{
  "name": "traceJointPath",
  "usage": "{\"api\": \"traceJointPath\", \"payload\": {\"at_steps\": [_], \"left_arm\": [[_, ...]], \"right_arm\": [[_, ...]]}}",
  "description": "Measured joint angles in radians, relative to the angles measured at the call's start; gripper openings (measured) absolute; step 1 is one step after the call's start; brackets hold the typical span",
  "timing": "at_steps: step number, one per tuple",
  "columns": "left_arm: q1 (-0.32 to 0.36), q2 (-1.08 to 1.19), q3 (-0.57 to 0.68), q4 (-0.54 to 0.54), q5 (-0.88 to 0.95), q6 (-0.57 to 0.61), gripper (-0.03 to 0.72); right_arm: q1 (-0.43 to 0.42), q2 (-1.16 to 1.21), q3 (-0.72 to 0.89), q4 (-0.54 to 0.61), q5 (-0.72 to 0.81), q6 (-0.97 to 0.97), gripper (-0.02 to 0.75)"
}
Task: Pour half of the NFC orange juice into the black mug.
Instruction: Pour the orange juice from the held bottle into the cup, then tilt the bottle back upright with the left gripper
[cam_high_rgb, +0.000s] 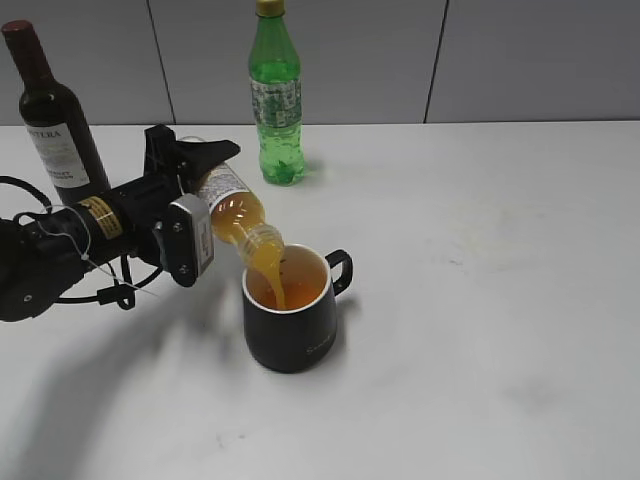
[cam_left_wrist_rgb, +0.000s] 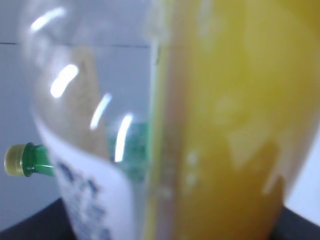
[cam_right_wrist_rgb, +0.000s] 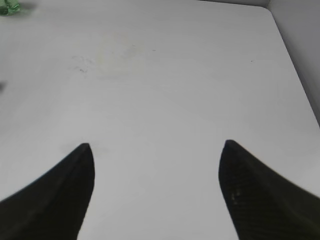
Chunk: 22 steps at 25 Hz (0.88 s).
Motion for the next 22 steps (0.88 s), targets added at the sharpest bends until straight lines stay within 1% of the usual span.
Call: {"api": "traceJointPath", "payload": {"at_steps": [22], "left_arm": [[0.0, 0.0, 0.0, 0.0, -0.008, 0.015, 0.465]], "right_arm": [[0.0, 0.0, 0.0, 0.0, 0.0, 0.0, 0.587]]}}
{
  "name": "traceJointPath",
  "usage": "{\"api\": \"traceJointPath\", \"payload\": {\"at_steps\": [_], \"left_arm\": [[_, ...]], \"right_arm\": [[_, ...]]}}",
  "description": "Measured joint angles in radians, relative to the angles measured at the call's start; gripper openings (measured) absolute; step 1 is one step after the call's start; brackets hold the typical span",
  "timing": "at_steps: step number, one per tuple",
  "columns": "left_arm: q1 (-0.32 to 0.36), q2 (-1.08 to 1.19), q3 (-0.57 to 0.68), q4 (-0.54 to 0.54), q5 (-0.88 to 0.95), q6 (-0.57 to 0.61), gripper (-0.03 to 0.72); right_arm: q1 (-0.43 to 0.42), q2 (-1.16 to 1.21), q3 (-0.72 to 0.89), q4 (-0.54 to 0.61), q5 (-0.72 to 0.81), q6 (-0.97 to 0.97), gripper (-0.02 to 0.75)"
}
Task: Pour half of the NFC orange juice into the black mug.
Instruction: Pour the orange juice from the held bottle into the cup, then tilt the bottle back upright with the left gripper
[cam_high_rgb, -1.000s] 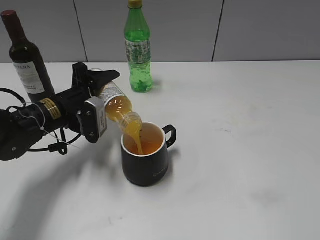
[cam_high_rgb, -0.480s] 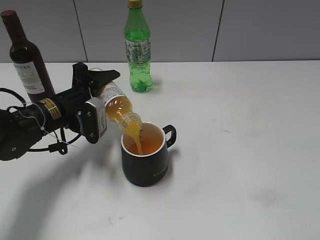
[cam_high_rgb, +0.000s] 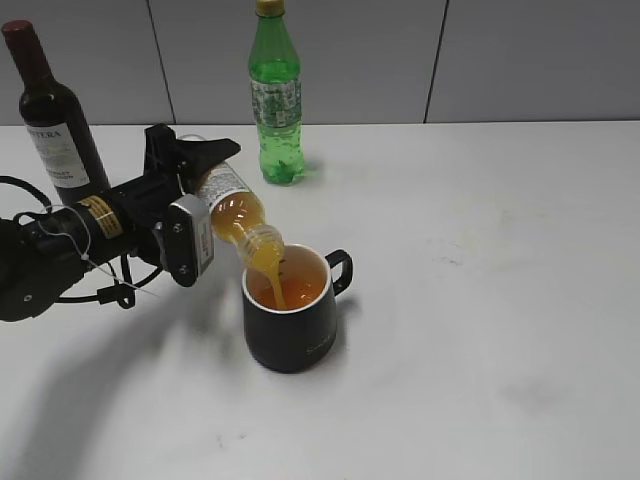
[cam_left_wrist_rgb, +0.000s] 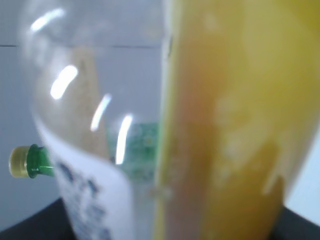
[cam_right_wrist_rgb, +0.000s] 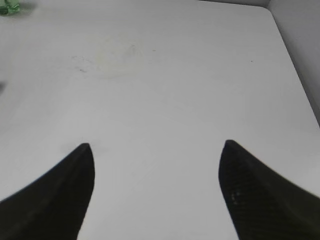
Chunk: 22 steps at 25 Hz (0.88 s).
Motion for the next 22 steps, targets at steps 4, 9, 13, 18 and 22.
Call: {"api": "traceJointPath", "payload": {"at_steps": [4, 9, 13, 18, 22], "left_arm": [[0.0, 0.0, 0.0, 0.0, 0.0, 0.0, 0.465], [0.0, 0.0, 0.0, 0.0, 0.0, 0.0, 0.465], [0.0, 0.0, 0.0, 0.0, -0.001, 0.0, 0.465], [0.0, 0.0, 0.0, 0.0, -0.001, 0.0, 0.465], [0.0, 0.0, 0.0, 0.0, -0.001, 0.0, 0.465]], "right_arm": [[0.0, 0.0, 0.0, 0.0, 0.0, 0.0, 0.587], [0.0, 0.0, 0.0, 0.0, 0.0, 0.0, 0.587], [0.0, 0.0, 0.0, 0.0, 0.0, 0.0, 0.587], [0.0, 0.0, 0.0, 0.0, 0.0, 0.0, 0.587], [0.0, 0.0, 0.0, 0.0, 0.0, 0.0, 0.587]]}}
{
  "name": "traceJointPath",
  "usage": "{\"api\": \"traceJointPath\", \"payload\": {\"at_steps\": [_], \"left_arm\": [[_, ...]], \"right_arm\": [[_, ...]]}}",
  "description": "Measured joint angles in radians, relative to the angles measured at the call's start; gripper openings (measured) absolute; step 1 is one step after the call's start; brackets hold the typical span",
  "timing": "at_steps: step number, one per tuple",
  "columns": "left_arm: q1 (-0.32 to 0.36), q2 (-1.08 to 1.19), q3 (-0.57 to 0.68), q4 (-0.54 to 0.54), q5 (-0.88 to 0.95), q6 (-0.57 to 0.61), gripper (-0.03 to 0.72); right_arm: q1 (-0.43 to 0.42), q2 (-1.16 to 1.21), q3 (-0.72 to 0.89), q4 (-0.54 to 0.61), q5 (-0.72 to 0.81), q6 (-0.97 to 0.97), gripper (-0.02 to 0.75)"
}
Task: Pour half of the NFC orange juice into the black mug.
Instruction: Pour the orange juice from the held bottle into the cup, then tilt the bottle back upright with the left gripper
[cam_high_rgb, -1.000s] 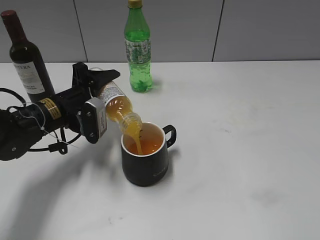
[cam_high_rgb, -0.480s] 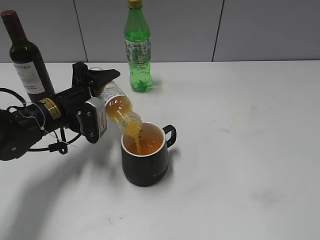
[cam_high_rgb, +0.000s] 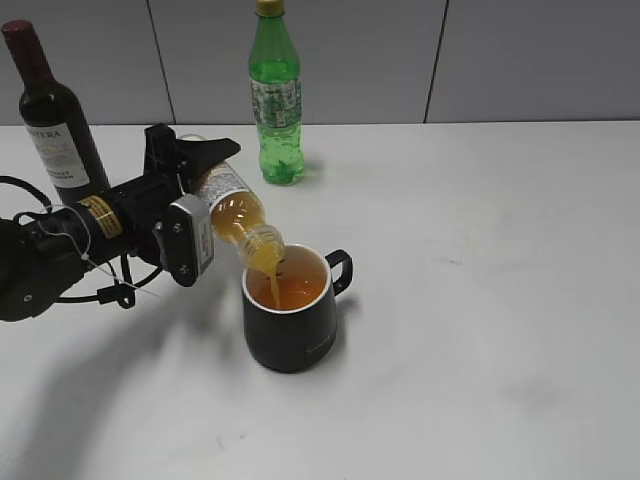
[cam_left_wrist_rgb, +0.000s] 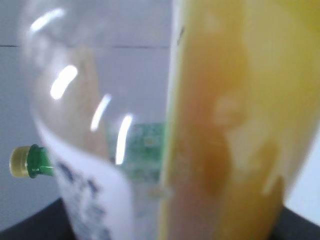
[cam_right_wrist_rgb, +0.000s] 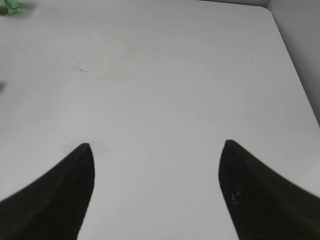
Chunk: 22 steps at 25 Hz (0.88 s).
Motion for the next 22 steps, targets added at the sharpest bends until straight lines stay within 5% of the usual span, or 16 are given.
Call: {"api": "traceJointPath", "payload": {"at_steps": [22], "left_arm": [[0.0, 0.0, 0.0, 0.0, -0.006, 0.037, 0.465]], "right_arm": [[0.0, 0.0, 0.0, 0.0, 0.0, 0.0, 0.587]]}}
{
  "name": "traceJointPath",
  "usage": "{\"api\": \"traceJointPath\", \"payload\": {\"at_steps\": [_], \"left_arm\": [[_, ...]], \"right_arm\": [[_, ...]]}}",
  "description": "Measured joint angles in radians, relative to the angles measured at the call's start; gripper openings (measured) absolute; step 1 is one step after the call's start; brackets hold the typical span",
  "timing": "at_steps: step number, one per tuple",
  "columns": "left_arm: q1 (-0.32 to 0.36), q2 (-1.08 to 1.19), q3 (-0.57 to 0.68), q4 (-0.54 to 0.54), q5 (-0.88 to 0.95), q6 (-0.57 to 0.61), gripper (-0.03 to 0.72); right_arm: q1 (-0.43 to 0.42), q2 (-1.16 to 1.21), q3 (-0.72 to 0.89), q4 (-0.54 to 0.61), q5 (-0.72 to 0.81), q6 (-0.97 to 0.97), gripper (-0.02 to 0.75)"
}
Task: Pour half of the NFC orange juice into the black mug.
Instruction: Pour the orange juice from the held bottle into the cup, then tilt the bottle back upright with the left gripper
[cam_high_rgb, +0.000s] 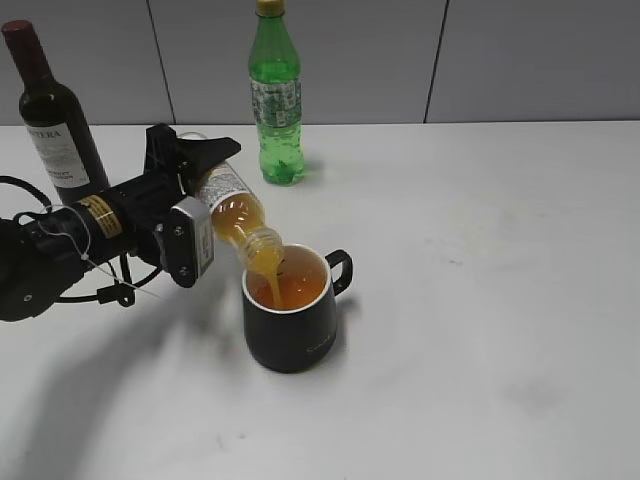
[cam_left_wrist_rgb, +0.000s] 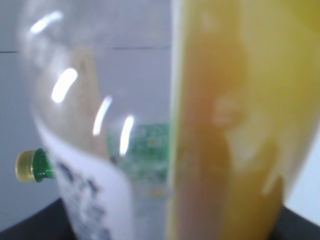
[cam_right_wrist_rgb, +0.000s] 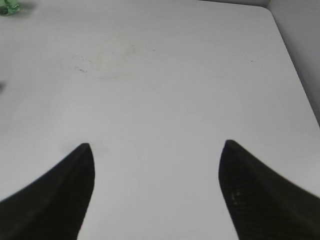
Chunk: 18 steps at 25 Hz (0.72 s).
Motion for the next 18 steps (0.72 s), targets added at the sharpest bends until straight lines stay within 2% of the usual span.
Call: {"api": "traceJointPath", "payload": {"at_steps": [11, 18], "left_arm": [[0.0, 0.0, 0.0, 0.0, -0.001, -0.002, 0.465], [0.0, 0.0, 0.0, 0.0, -0.001, -0.05, 0.465]], "right_arm": [[0.0, 0.0, 0.0, 0.0, 0.0, 0.0, 0.587], [0.0, 0.0, 0.0, 0.0, 0.0, 0.0, 0.587]]}}
